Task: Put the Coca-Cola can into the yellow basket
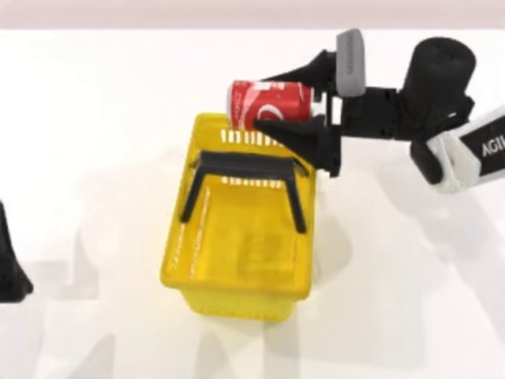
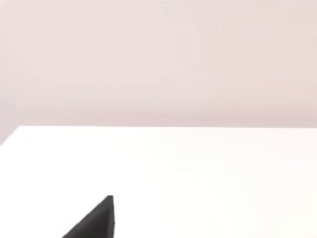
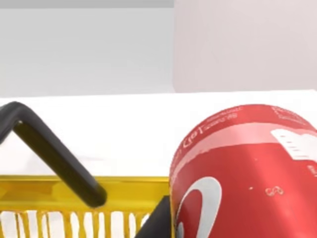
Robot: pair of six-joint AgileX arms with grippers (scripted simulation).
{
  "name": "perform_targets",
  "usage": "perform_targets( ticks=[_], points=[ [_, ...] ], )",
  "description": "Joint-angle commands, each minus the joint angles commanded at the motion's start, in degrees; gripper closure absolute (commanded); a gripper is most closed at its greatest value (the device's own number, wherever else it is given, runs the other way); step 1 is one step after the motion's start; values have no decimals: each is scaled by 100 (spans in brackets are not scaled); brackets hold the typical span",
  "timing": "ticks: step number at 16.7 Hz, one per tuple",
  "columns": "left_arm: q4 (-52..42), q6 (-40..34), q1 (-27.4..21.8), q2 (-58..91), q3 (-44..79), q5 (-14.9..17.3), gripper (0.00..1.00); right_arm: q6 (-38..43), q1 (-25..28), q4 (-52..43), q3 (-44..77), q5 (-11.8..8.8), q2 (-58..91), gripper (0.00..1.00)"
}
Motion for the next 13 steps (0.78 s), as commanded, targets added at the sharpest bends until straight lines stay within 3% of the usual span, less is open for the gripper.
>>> perform_targets(
  ticks=[2, 9, 13],
  points=[
    [0, 0, 0, 0, 0, 0, 0, 0, 0, 0, 0, 0, 0, 0],
    [0, 0, 0, 0, 0, 0, 0, 0, 0, 0, 0, 0, 0, 0],
    [-115, 74, -65, 141, 139, 21, 0, -29, -54, -92, -91, 113, -210, 0]
  ],
)
